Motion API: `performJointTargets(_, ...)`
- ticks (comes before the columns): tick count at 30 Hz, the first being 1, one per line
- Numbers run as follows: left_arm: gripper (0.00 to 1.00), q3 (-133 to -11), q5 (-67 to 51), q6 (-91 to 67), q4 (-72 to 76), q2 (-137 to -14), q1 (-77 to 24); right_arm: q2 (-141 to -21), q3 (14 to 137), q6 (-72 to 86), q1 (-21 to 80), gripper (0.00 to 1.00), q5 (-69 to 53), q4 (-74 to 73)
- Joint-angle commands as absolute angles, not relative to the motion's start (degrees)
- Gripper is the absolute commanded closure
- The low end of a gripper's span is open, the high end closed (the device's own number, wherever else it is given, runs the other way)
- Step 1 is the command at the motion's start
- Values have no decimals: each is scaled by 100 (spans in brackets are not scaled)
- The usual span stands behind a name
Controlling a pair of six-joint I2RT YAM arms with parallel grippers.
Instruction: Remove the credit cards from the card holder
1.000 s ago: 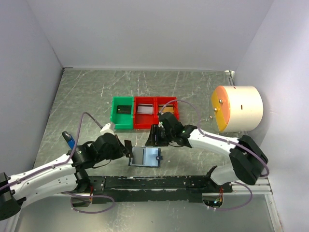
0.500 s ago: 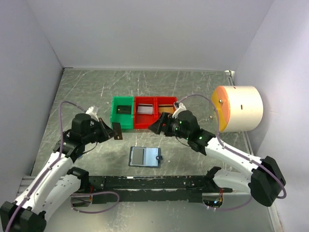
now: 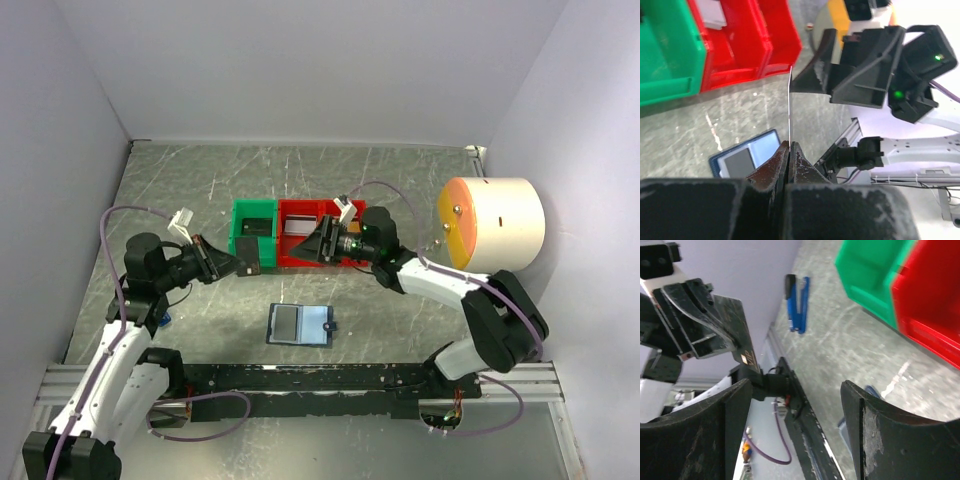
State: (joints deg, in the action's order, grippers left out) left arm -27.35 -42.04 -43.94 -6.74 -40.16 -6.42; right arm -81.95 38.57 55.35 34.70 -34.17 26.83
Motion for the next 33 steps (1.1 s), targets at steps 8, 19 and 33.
performJointTargets(8,93,-2201,-5169,-5799,1688,-3744,-598,-9211,4603,6432,4110,37,-4450,4857)
performJointTargets(19,93,-2111,-5297,-5870,1593,-3680,-598,-9748,4811,6964,4277,58,-4570,5730)
performJointTargets(33,93,-2199,-5429,-5922,1582,-3740,-598,-9752,4957,6919,4449,85,-4410,5691)
